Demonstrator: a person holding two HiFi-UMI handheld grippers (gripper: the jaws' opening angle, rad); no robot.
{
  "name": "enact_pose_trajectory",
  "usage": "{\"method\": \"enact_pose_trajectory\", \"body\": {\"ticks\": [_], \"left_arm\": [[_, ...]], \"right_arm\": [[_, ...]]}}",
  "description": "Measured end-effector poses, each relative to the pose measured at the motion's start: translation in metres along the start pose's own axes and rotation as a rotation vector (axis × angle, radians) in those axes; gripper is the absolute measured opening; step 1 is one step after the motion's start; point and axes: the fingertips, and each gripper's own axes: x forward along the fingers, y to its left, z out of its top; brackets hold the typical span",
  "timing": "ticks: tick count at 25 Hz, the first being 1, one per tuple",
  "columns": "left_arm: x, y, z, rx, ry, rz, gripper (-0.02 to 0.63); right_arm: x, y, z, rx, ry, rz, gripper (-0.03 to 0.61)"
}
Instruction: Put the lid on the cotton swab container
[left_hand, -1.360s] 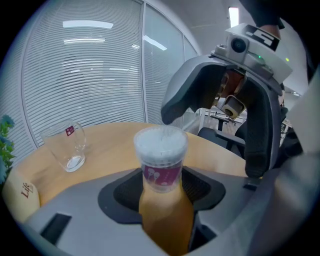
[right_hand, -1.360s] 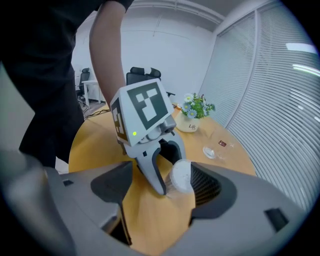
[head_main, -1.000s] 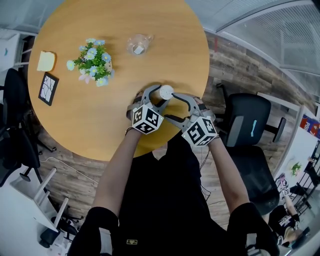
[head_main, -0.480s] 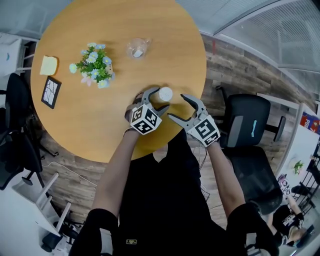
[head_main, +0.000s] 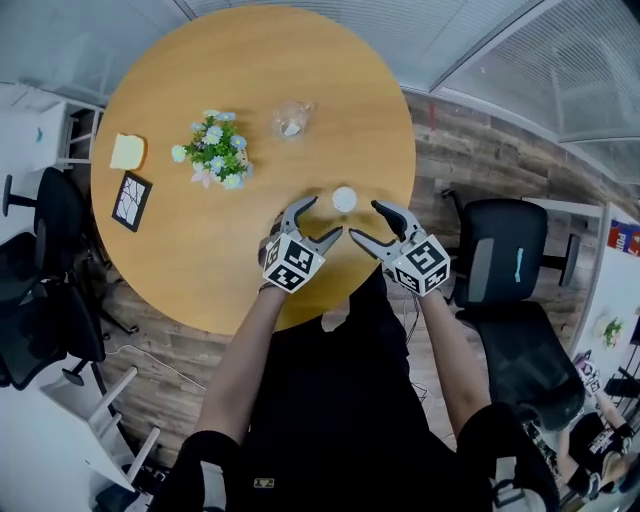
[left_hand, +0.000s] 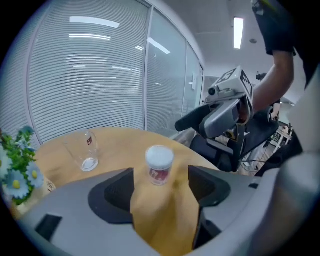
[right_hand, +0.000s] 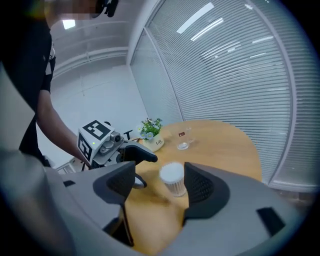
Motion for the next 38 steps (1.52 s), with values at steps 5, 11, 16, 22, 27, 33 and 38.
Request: {"method": "enact_pose_trajectory", "body": {"ticks": [5, 11, 16, 22, 27, 33, 38], "left_arm": [[-0.040, -0.004, 0.020, -0.041, -0.083, 0.015, 0.330], [-0.078, -0.015, 0.038, -0.099, -0.177, -0.003, 0.327], [-0.113, -0.017, 0.060, -0.147, -0.293, -0.017, 0.204], [-0.150, -0.018, 0.084, -0.161, -0.393, -0.058, 0.024], [-0.163, -0.027, 0.096, -0.139, -0.422, -0.117, 0.008], [-0.171, -0.031, 0.097, -0.119, -0.427, -0.133, 0.008], [-0.173, -0.032, 0.097, -0.113, -0.427, -0.135, 0.008]], "right_arm": [[-0.017, 0.010, 0.015, -0.048, -0.016, -0.048, 0.214], [-0.028, 0.030, 0.025, -0.102, -0.016, -0.080, 0.173], [-0.033, 0.049, 0.041, -0.137, -0.036, -0.100, 0.159], [-0.043, 0.067, 0.063, -0.144, -0.090, -0.113, 0.031], [-0.046, 0.077, 0.065, -0.176, -0.078, -0.125, 0.017], [-0.047, 0.089, 0.064, -0.200, -0.068, -0.136, 0.014], [-0.047, 0.096, 0.065, -0.197, -0.077, -0.136, 0.012]]}}
